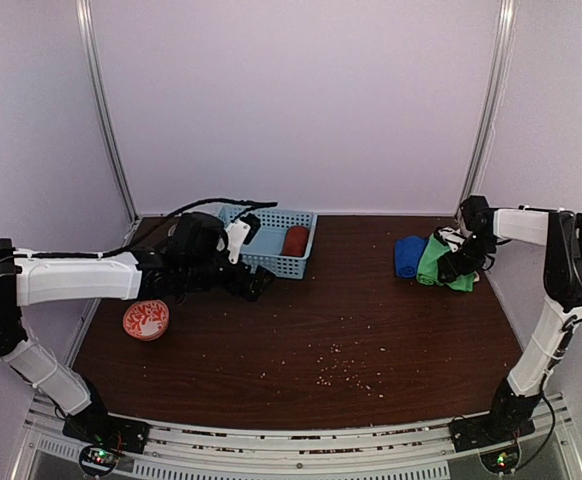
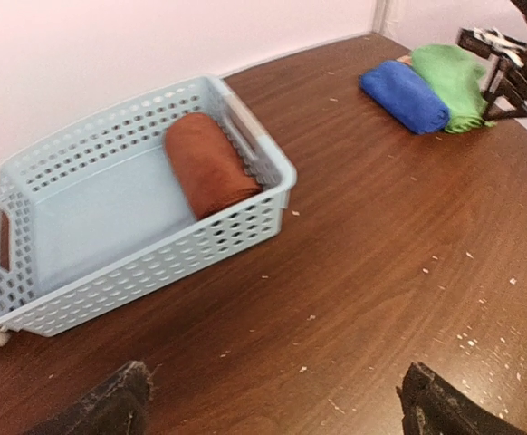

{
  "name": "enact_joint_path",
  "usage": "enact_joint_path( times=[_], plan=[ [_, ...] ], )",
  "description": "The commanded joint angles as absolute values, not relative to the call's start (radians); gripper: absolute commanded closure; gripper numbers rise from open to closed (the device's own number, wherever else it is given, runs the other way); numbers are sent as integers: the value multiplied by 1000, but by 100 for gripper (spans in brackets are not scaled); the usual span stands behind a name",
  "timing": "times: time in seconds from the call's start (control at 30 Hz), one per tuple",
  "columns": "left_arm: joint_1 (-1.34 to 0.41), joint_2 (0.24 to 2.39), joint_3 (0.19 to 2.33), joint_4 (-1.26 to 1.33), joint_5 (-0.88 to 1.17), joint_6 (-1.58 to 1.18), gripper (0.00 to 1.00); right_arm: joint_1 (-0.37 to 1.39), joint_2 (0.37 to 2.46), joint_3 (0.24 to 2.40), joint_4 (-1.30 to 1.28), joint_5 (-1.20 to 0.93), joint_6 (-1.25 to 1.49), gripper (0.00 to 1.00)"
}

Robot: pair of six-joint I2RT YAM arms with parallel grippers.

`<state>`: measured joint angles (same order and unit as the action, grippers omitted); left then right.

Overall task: Roll the towels
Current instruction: Pick up the towel from the towel pile.

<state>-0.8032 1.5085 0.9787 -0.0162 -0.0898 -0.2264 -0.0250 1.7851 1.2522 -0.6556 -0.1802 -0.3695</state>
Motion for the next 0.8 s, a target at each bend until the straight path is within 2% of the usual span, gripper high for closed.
enact_joint_path(
  times=[0.0,0.07,0.13,0.2,0.27,0.37,0.47,0.57,0.67,0.73,0.77],
  plan=[
    [-802,1492,1014,-2,-397,-361,2,-28,1826,1252,-540,-93,-365,41],
    [-802,1541,1077,-85,-440,-367,2,-28,1834,1251,-515,-73,-359,53],
    [-803,1579,1118,-120,-441,-324,2,-28,1829,1260,-535,-88,-348,73],
    [-807,1570,1093,-52,-423,-286,2,-27,1795,1256,-559,-106,-332,88],
    [-807,1526,1030,45,-386,-274,2,-28,1721,1245,-587,-129,-320,99],
    [-805,1452,937,171,-404,-320,2,-28,1599,1229,-616,-157,-313,100],
    [-792,1419,917,160,-489,-402,2,-24,1484,1275,-673,-194,-307,100],
    [-786,1422,925,164,-423,-338,6,-2,1392,1368,-732,-291,-324,100],
    [-785,1449,956,130,-410,-313,11,75,1346,1497,-890,-610,-443,100],
    [-785,1469,987,94,-424,-307,14,191,1337,1618,-1061,-871,-568,100],
    [-786,1475,998,78,-424,-305,15,246,1331,1656,-1095,-938,-577,100]
  ],
)
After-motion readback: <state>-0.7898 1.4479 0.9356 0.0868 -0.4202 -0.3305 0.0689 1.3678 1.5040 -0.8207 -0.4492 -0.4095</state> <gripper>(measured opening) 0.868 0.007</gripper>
